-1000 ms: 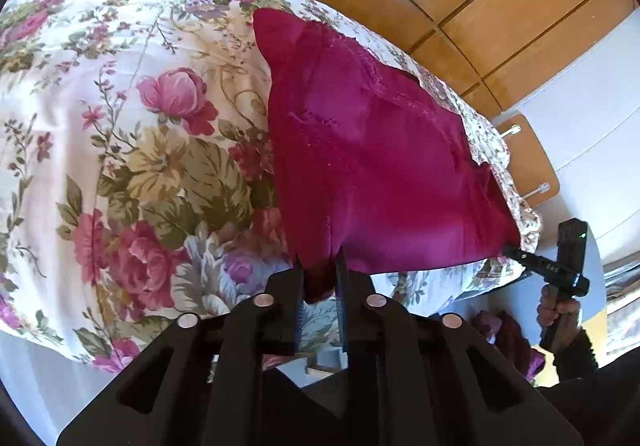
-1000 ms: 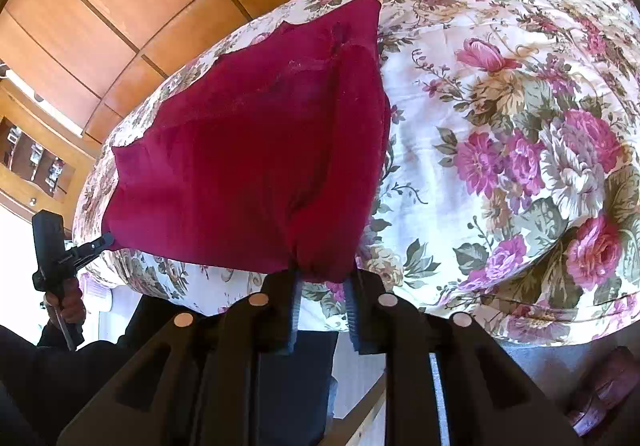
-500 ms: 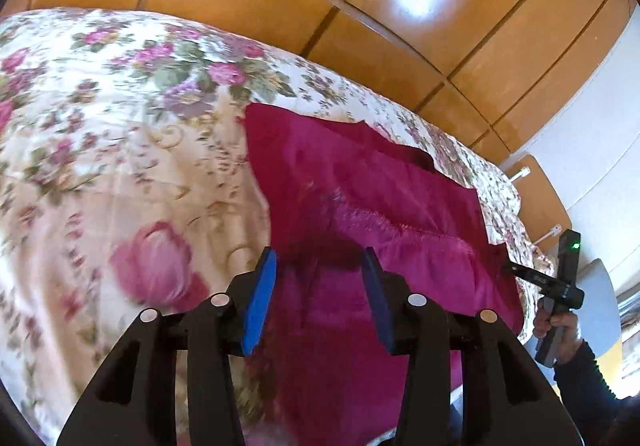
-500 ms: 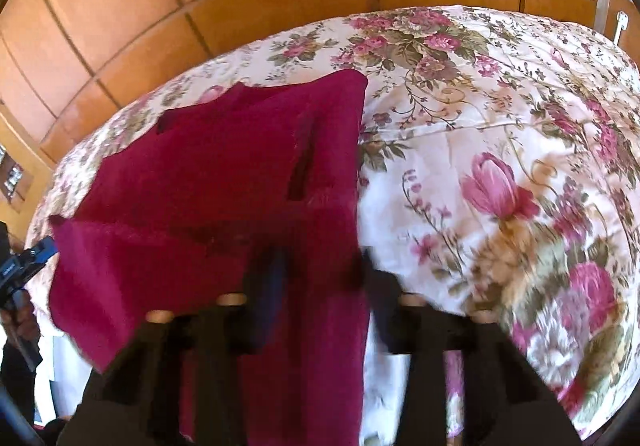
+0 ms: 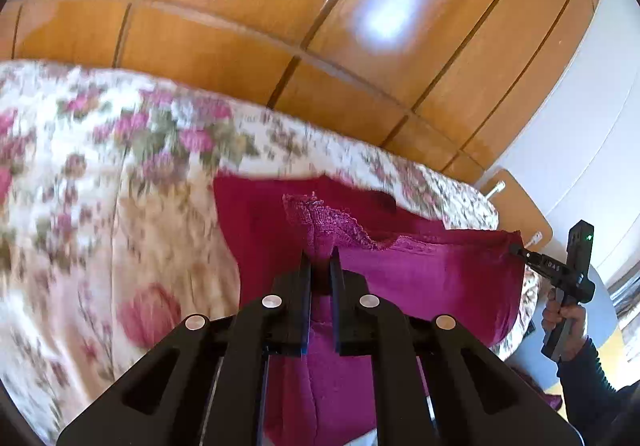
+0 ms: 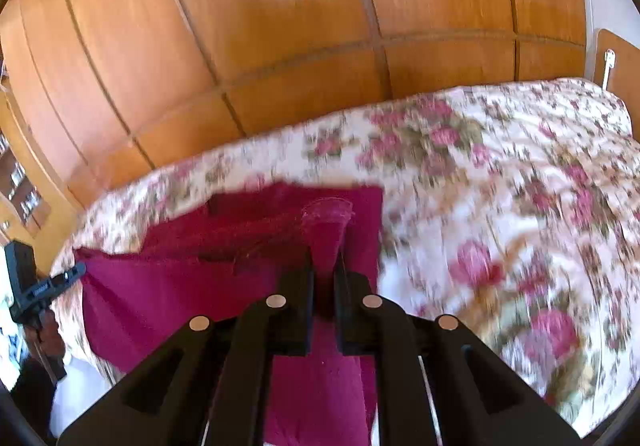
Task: Fold small clothes
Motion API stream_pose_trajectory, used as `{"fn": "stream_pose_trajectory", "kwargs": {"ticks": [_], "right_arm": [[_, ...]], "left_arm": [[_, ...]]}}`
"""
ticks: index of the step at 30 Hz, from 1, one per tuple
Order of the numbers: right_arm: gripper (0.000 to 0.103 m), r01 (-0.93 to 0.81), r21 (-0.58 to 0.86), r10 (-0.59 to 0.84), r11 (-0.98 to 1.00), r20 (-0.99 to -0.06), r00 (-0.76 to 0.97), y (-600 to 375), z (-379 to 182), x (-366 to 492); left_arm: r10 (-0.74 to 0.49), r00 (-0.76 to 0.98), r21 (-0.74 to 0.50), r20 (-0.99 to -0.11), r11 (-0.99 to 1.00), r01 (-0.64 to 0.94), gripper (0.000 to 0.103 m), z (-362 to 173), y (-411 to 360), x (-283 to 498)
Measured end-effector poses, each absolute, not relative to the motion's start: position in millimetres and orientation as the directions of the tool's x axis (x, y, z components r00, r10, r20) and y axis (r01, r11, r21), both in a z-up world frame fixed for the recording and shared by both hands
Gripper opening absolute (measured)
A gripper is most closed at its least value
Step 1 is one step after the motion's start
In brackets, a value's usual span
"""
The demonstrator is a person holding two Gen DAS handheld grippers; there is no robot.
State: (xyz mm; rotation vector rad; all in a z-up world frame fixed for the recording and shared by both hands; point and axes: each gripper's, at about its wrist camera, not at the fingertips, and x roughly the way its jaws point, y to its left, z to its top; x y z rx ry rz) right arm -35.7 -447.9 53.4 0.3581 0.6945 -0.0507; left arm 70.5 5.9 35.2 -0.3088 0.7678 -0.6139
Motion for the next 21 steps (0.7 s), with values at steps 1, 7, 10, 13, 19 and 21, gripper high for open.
{"fn": "stream_pose_trajectory", "kwargs": {"ticks": [1, 7, 10, 13, 19, 21], "right_arm": [[0.007, 0.171, 0.305, 0.064, 0.937, -0.631, 0.773, -451.1, 54.3, -24.8], [0.007, 0.251, 0.339, 0.043, 0.907, -0.666, 0.745, -478.5, 34.0, 67.7], [0.007, 0.291, 0.308, 0.02, 0.906, -0.718, 0.696, -481.6, 5.3, 105.4], [0.007, 0.326, 0.253, -0.009, 0.911, -0.778, 0.628, -482.8, -31.8, 132.2], [0.013, 0.349, 0.233, -0.011, 0.908, -0.818, 0.574, -492.3, -72.1, 141.9], [0.034, 0.341, 0.23, -0.011, 0.912, -0.815, 0.579, -494.2, -64.2, 134.8]], "left_arm": [[-0.606, 0.57, -0.457, -0.555, 0.795, 0.4, 0.007, 38.9, 3.6, 77.2], [-0.519, 0.599, -0.41, -0.611, 0.854, 0.321, 0.007, 37.3, -15.8, 151.3], [-0.462, 0.574, -0.381, -0.676, 0.886, 0.264, 0.007, 16.7, -26.0, 188.9], [-0.401, 0.55, -0.34, -0.733, 0.916, 0.215, 0.007, -6.8, -33.3, 214.6], [-0.315, 0.469, -0.269, -0.825, 0.949, 0.165, 0.008, -54.4, -44.2, 242.4], [-0.306, 0.479, -0.256, -0.823, 0.952, 0.169, 0.01, -49.1, -43.0, 239.1]]}}
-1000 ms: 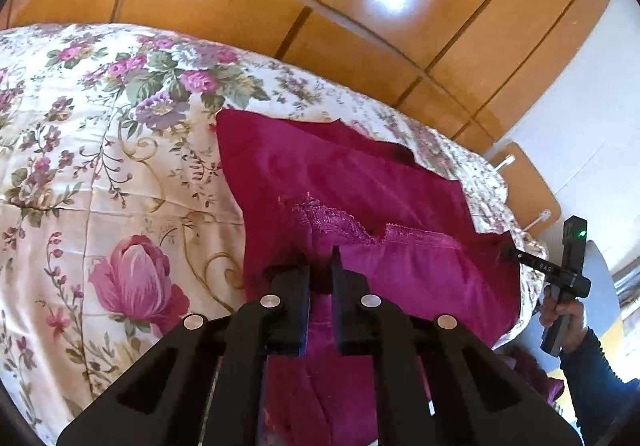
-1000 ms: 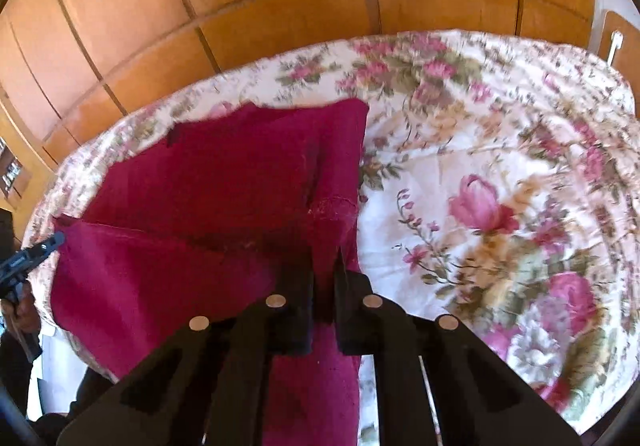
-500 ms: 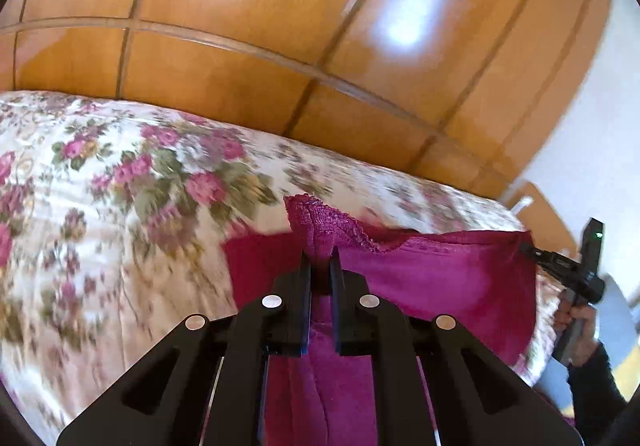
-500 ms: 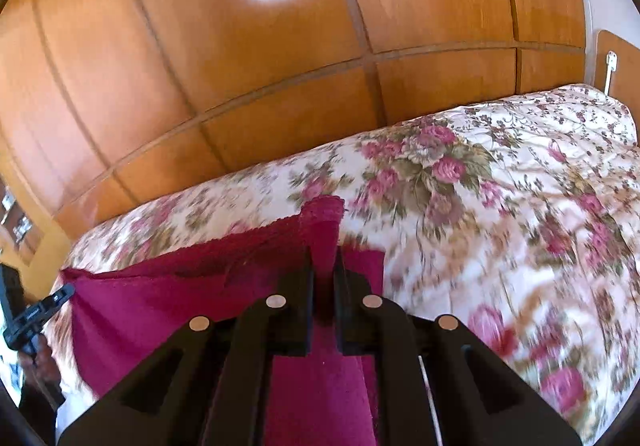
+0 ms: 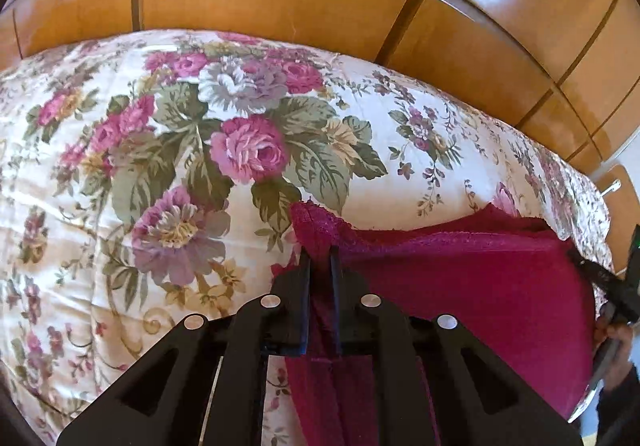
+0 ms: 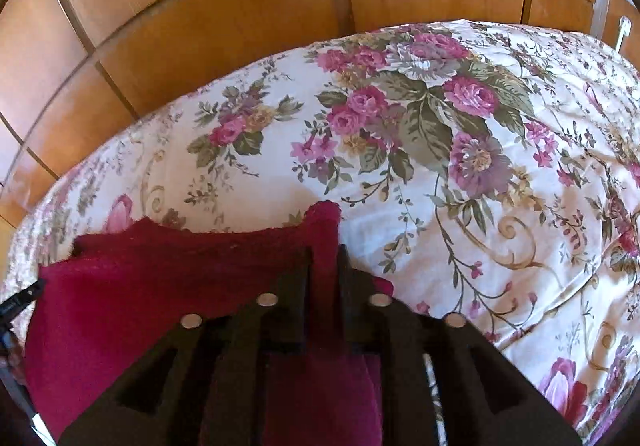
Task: Fold small clothes
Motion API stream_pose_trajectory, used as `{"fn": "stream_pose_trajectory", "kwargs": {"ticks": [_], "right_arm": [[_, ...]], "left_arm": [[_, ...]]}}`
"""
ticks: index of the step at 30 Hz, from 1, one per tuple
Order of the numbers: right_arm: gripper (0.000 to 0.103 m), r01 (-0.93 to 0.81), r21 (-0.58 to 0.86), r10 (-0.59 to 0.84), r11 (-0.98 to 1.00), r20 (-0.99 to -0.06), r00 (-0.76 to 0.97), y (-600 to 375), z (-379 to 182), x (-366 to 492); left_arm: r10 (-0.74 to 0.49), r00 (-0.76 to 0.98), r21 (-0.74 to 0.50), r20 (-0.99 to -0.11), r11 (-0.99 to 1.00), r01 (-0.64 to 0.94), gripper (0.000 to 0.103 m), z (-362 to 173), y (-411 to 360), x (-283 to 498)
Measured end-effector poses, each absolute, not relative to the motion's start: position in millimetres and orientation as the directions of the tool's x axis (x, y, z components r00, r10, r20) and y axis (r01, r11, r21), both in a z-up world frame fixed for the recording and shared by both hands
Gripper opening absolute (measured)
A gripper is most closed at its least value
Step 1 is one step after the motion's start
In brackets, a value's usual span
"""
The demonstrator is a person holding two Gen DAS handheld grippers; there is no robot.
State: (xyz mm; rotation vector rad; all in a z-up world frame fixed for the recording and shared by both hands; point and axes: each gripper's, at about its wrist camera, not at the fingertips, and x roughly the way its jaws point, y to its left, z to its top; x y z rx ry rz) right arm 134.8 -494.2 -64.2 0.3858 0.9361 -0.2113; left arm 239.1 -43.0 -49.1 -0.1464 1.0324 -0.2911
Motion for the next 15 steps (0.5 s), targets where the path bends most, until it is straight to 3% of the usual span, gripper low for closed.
{"fn": "stream_pose_trajectory", "kwargs": {"ticks": [2, 4, 6, 13, 14, 15], "right_arm": [[0.043, 0.316, 0.246, 0.009, 0.916, -0.801, 0.598, -494.0, -52.0, 120.2], [0.056, 0.29, 0.257, 0.027, 0.922, -0.789, 0.614, -491.5, -39.4, 96.7], [0.055, 0.259, 0.292, 0.071, 0.921, -0.779, 0.624, -489.8, -31.9, 71.1], [0.057, 0.216, 0.385, 0.197, 0.897, -0.787, 0.585, -479.8, -40.1, -32.5], [0.057, 0.219, 0.398, 0.209, 0.891, -0.787, 0.581, -478.1, -43.4, -40.9], [0.057, 0.221, 0.414, 0.226, 0.883, -0.788, 0.572, -474.9, -48.7, -50.8]], "left_arm": [[-0.321, 0.49, -0.278, -0.811, 0.947, 0.16, 0.01, -41.0, -34.8, 231.3], [-0.325, 0.504, -0.292, -0.801, 0.945, 0.146, 0.023, -35.1, -24.8, 222.4], [-0.347, 0.518, -0.324, -0.781, 0.936, 0.139, 0.028, -27.9, -9.0, 201.6], [-0.457, 0.466, -0.396, -0.758, 0.89, 0.227, 0.028, -25.3, 22.0, 114.8], [-0.473, 0.457, -0.407, -0.754, 0.881, 0.24, 0.03, -26.7, 23.1, 104.1], [-0.49, 0.453, -0.42, -0.745, 0.872, 0.253, 0.043, -26.9, 25.4, 90.3]]}}
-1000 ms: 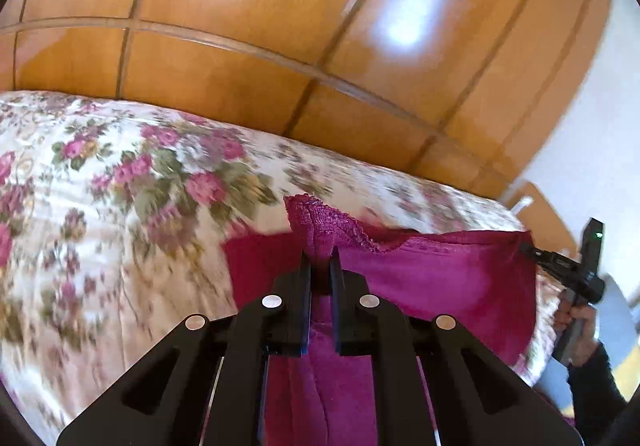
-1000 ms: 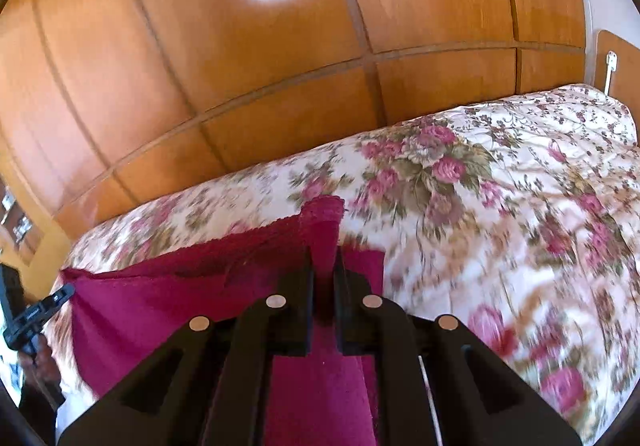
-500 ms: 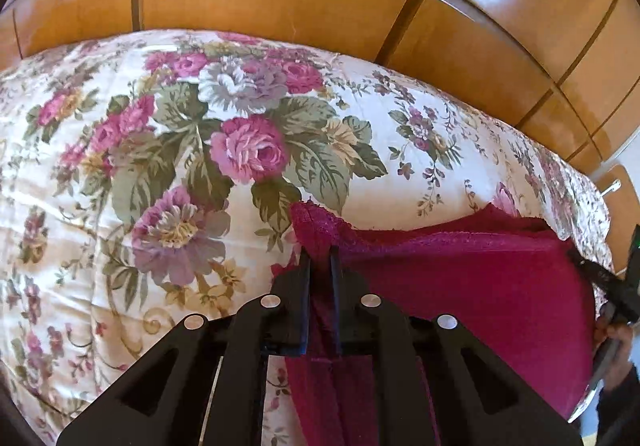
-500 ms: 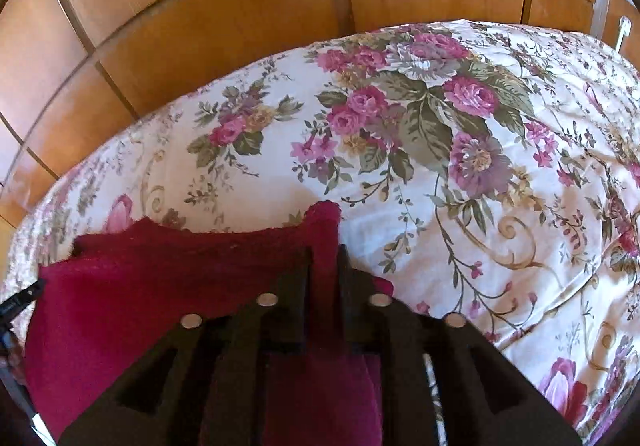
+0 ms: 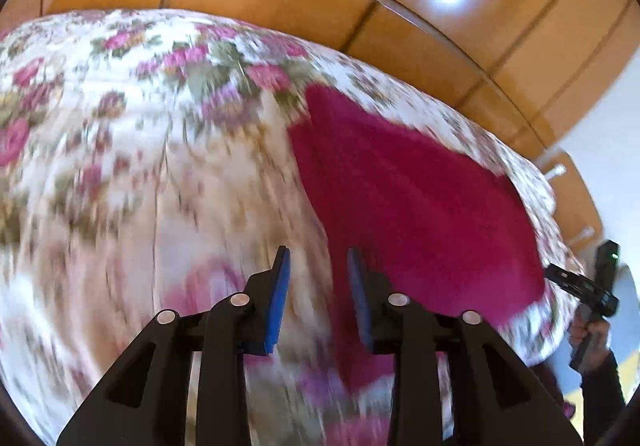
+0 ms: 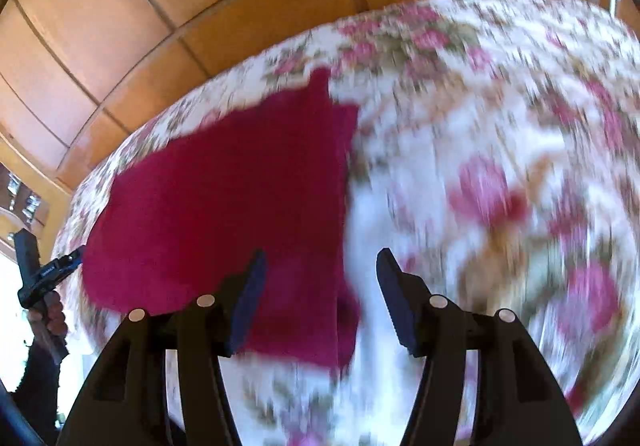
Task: Fold small clothes
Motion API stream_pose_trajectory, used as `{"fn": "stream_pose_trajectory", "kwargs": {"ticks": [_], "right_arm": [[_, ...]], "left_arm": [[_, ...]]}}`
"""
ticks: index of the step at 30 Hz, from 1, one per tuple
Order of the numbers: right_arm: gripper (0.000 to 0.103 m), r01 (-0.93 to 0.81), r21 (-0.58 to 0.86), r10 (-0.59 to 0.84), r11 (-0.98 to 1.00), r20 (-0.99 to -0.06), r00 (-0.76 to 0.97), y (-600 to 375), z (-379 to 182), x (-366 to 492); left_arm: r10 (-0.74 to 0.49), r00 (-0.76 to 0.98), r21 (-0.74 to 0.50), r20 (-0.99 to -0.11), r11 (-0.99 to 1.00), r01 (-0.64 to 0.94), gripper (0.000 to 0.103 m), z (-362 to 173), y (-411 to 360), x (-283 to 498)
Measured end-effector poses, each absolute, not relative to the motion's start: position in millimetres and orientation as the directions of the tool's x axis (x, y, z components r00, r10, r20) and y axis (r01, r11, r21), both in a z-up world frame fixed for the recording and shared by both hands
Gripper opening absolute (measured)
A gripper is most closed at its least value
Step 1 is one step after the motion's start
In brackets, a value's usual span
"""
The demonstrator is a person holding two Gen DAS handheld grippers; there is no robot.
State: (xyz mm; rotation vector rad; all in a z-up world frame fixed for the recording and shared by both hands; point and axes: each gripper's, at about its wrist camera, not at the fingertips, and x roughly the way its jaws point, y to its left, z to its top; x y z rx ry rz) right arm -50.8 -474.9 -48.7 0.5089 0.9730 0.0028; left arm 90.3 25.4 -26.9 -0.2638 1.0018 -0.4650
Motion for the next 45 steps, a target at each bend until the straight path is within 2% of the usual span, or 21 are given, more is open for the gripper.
{"fn": "stream_pose_trajectory", "kwargs": {"ticks": [1, 2, 3, 4, 5, 6, 7, 10, 15, 17, 18, 19, 20, 24, 26, 28, 32, 37, 38, 41, 45], "right_arm": [[0.056, 0.221, 0.416, 0.235, 0.882, -0.795, 0.559, -469.9, -54.6, -57.4], [0.054, 0.224, 0.416, 0.239, 0.881, -0.801, 0.549, -465.5, -58.7, -62.6], [0.04, 0.223, 0.422, 0.246, 0.879, -0.802, 0.544, -461.8, -62.5, -65.1], [0.019, 0.225, 0.413, 0.239, 0.883, -0.807, 0.54, -460.0, -63.8, -65.9], [0.01, 0.234, 0.366, 0.198, 0.901, -0.826, 0.528, -455.4, -62.4, -65.5], [0.009, 0.225, 0.346, 0.184, 0.911, -0.828, 0.529, -452.0, -58.0, -66.1], [0.008, 0.213, 0.317, 0.158, 0.924, -0.825, 0.542, -449.0, -48.5, -67.4], [0.007, 0.228, 0.249, 0.081, 0.941, -0.823, 0.562, -453.2, -35.4, -71.7], [0.008, 0.249, 0.186, 0.04, 0.95, -0.867, 0.496, -448.2, -73.3, -66.7], [0.01, 0.276, 0.215, 0.048, 0.937, -0.86, 0.508, -452.5, -70.6, -69.9], [0.015, 0.286, 0.207, 0.035, 0.936, -0.86, 0.51, -453.8, -67.9, -71.2], [0.034, 0.303, 0.168, -0.01, 0.938, -0.862, 0.507, -454.2, -62.8, -73.6], [0.045, 0.312, 0.149, -0.033, 0.938, -0.86, 0.51, -454.5, -58.5, -74.3], [0.047, 0.311, 0.149, -0.06, 0.938, -0.818, 0.573, -447.3, -30.6, -70.8], [0.062, 0.287, 0.168, -0.045, 0.943, -0.791, 0.61, -434.4, -16.5, -57.9], [0.071, 0.247, 0.201, -0.01, 0.948, -0.758, 0.652, -416.3, -5.6, -39.9], [0.079, 0.212, 0.203, 0.004, 0.956, -0.731, 0.683, -386.1, -2.0, 5.8], [0.081, 0.277, 0.168, -0.048, 0.946, -0.773, 0.632, -388.1, -36.4, 50.2], [0.081, 0.293, 0.18, -0.033, 0.939, -0.801, 0.597, -394.9, -55.8, 55.4], [0.084, 0.249, 0.192, -0.025, 0.949, -0.742, 0.67, -396.5, -69.7, 44.4], [0.085, 0.232, 0.196, -0.024, 0.953, -0.712, 0.701, -397.4, -72.6, 37.8]], "left_arm": [[-0.5, 0.458, -0.426, -0.735, 0.866, 0.263, 0.051, -27.0, 25.8, 79.6], [-0.512, 0.459, -0.431, -0.726, 0.859, 0.278, 0.053, -26.9, 25.3, 70.3], [-0.534, 0.445, -0.441, -0.719, 0.845, 0.302, 0.054, -27.4, 23.4, 61.8], [-0.536, 0.439, -0.437, -0.721, 0.843, 0.314, 0.054, -28.7, 20.4, 56.2], [-0.512, 0.437, -0.407, -0.739, 0.857, 0.315, 0.05, -31.3, 15.7, 53.4], [-0.473, 0.428, -0.361, -0.771, 0.877, 0.318, 0.028, -35.6, 10.3, 54.0], [-0.439, 0.417, -0.319, -0.796, 0.889, 0.328, 0.022, -39.2, 5.4, 54.0], [-0.378, 0.432, -0.228, -0.819, 0.905, 0.358, 0.022, -44.5, -0.5, 52.4], [-0.367, 0.431, -0.227, -0.824, 0.912, 0.342, 0.022, -50.9, 1.6, 51.8], [-0.357, 0.441, -0.214, -0.823, 0.915, 0.342, 0.022, -44.8, 4.0, 46.3], [-0.357, 0.448, -0.214, -0.819, 0.916, 0.339, 0.022, -40.5, 7.6, 43.0], [-0.35, 0.462, -0.207, -0.815, 0.921, 0.331, 0.022, -36.7, 11.6, 39.8], [-0.334, 0.484, -0.194, -0.809, 0.928, 0.317, 0.022, -32.3, 16.1, 38.3], [-0.368, 0.551, -0.271, -0.749, 0.929, 0.253, 0.022, -10.1, 38.1, 31.3], [-0.377, 0.577, -0.282, -0.724, 0.926, 0.251, 0.022, -1.9, 34.9, 29.0], [-0.383, 0.6, -0.273, -0.702, 0.924, 0.27, 0.022, 4.0, 19.9, 26.4], [-0.384, 0.595, -0.225, -0.706, 0.919, 0.325, 0.022, -0.2, -21.8, 26.9], [-0.262, 0.529, -0.124, -0.807, 0.951, 0.282, 0.022, -47.3, -49.3, 42.1], [-0.264, 0.543, -0.132, -0.797, 0.954, 0.269, 0.022, -47.5, -47.9, 39.3], [-0.275, 0.557, -0.14, -0.784, 0.952, 0.273, 0.022, -37.3, -46.3, 36.1], [-0.325, 0.588, -0.196, -0.741, 0.942, 0.273, 0.022, -13.3, -39.3, 47.1]]}}
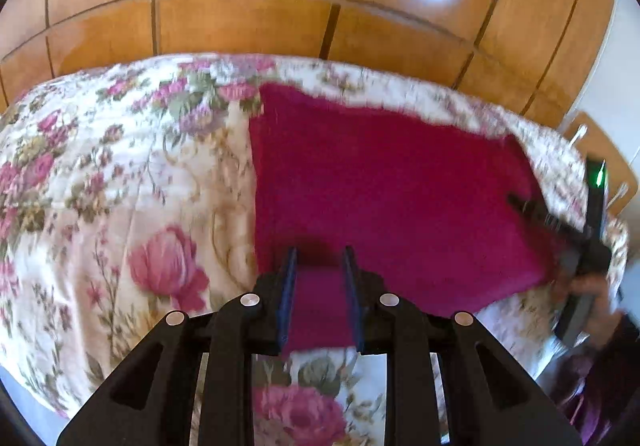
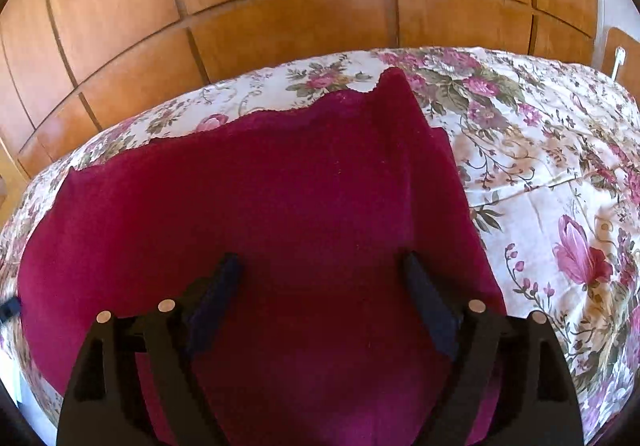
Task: Fold small clothes
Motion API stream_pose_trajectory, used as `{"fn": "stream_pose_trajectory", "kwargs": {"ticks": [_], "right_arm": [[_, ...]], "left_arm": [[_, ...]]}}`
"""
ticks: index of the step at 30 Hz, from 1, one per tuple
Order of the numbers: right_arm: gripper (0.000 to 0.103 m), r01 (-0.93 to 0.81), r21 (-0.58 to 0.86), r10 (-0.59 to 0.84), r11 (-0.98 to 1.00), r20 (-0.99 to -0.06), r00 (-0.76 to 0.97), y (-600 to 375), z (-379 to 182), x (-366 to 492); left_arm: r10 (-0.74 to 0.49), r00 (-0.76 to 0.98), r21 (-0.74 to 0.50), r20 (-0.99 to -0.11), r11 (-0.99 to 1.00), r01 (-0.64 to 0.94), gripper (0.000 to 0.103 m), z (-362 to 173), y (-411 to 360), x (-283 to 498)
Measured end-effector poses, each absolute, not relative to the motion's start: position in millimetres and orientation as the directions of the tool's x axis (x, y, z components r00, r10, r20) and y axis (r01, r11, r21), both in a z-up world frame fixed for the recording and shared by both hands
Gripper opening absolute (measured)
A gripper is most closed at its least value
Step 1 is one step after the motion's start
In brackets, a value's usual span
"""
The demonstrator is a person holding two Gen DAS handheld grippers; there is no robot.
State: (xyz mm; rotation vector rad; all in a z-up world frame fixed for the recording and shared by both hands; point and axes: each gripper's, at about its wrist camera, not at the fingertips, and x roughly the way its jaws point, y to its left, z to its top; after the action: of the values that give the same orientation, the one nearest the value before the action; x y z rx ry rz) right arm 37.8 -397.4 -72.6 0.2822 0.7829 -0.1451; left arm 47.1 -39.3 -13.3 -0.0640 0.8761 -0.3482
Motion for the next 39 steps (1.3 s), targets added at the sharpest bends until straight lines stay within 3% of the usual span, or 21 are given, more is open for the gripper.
{"fn": "stream_pose_trajectory", "kwargs": {"ticks": [8, 12, 14, 22, 27, 29, 30, 39], "right_arm": [[0.088, 0.223, 0.193, -0.03, 0.955, -0.689, 0.724, -392.5, -73.1, 34.0], [0.088, 0.218, 0.204, -0.023, 0.954, -0.677, 0.735, -393.2, -73.9, 32.5], [0.088, 0.213, 0.213, -0.016, 0.954, -0.672, 0.741, -393.8, -74.2, 32.0], [0.089, 0.212, 0.217, -0.012, 0.953, -0.671, 0.741, -394.4, -74.2, 31.7], [0.093, 0.212, 0.229, 0.03, 0.95, -0.744, 0.668, -398.0, -60.3, 42.9], [0.097, 0.201, 0.257, 0.068, 0.945, -0.758, 0.649, -399.9, -51.7, 44.6], [0.097, 0.2, 0.263, 0.075, 0.944, -0.76, 0.645, -401.5, -45.9, 45.7], [0.097, 0.2, 0.224, 0.036, 0.954, -0.748, 0.663, -421.9, -18.1, 90.9]], "left_arm": [[-0.29, 0.638, -0.168, -0.714, 0.955, 0.246, 0.022, 12.0, -69.7, 110.0], [-0.141, 0.592, -0.068, -0.794, 0.987, 0.144, 0.022, -31.5, -82.6, 155.3], [-0.141, 0.581, -0.091, -0.802, 0.989, 0.114, 0.022, -61.3, -75.8, 168.1], [-0.104, 0.626, -0.042, -0.773, 0.993, 0.114, 0.022, -41.6, -76.8, 154.7], [-0.104, 0.659, -0.012, -0.745, 0.99, 0.143, 0.022, -22.3, -81.6, 144.0], [-0.109, 0.669, -0.007, -0.735, 0.988, 0.153, 0.032, -16.3, -83.0, 142.5], [-0.115, 0.68, -0.01, -0.725, 0.988, 0.157, 0.042, -13.3, -83.2, 142.0], [-0.13, 0.672, -0.013, -0.729, 0.984, 0.177, 0.044, -17.6, -91.7, 156.3]]}}
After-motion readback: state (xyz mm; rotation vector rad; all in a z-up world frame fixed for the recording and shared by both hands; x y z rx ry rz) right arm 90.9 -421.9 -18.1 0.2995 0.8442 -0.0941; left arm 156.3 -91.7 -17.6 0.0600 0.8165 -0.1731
